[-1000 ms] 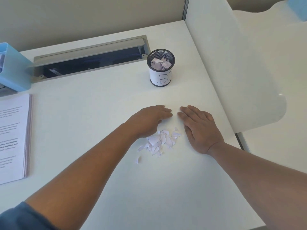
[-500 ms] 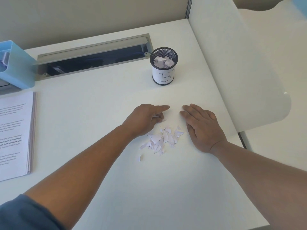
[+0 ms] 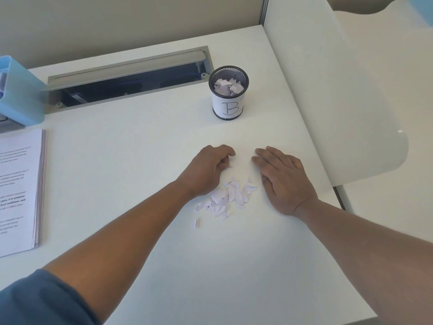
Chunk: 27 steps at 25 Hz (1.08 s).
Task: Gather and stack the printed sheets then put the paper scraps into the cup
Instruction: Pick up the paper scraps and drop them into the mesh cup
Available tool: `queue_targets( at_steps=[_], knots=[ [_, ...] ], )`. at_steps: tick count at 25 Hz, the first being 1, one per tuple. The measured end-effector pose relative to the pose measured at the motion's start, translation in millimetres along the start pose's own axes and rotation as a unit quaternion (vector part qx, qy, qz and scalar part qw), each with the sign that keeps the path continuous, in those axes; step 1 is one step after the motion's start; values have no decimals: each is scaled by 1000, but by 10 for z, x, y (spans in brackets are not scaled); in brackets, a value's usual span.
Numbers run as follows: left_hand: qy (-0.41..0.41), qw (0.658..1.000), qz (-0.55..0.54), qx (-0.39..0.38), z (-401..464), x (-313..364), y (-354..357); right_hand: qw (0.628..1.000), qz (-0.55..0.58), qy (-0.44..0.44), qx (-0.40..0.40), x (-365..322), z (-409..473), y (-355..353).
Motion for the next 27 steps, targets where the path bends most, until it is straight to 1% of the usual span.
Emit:
queue_targets(
  at_steps=[2,3,6,9,12,13,16,18,21,23,25,27],
  knots=[
    [-46,994,-87,40,52,95,-78,1000,3,0,1,3,2,3],
    [-50,990,-116,70,96,166,-144,1000,3,0,3,4,1,4],
    [-25,972,-169,164,315,396,-425,1000,5,-1,5,4,1,2],
    [-12,960,-137,242,640,552,-736,1000,7,-2,4,-1,-1,-5],
    [-24,958,-77,276,984,572,-922,1000,9,-2,7,-3,-3,-10],
    [-36,960,-59,270,1090,559,-953,1000,8,-1,6,-2,-5,-10],
    [-83,972,3,219,1302,488,-959,1000,8,1,4,1,-7,-5],
    [-96,972,11,215,1304,472,-945,1000,10,2,3,-2,-7,-3],
    [-63,966,-39,249,1127,514,-924,1000,12,1,2,-8,-7,-4],
    [-28,968,-60,243,924,528,-866,1000,14,2,3,-10,-6,-11],
    [-30,981,-63,182,696,479,-743,1000,13,2,4,-14,-7,-12],
    [-59,994,-37,79,496,358,-588,1000,12,2,6,-16,-6,-12]
  ],
)
Point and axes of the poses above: each hand's wrist, its own z-axis towards the middle knuckle, its own y-axis out of the palm, x = y × z, the point moved 1 cm from there along z, towards the middle knuckle, and after that the axes turned 2 degrees about x, right-handed, at the moved point
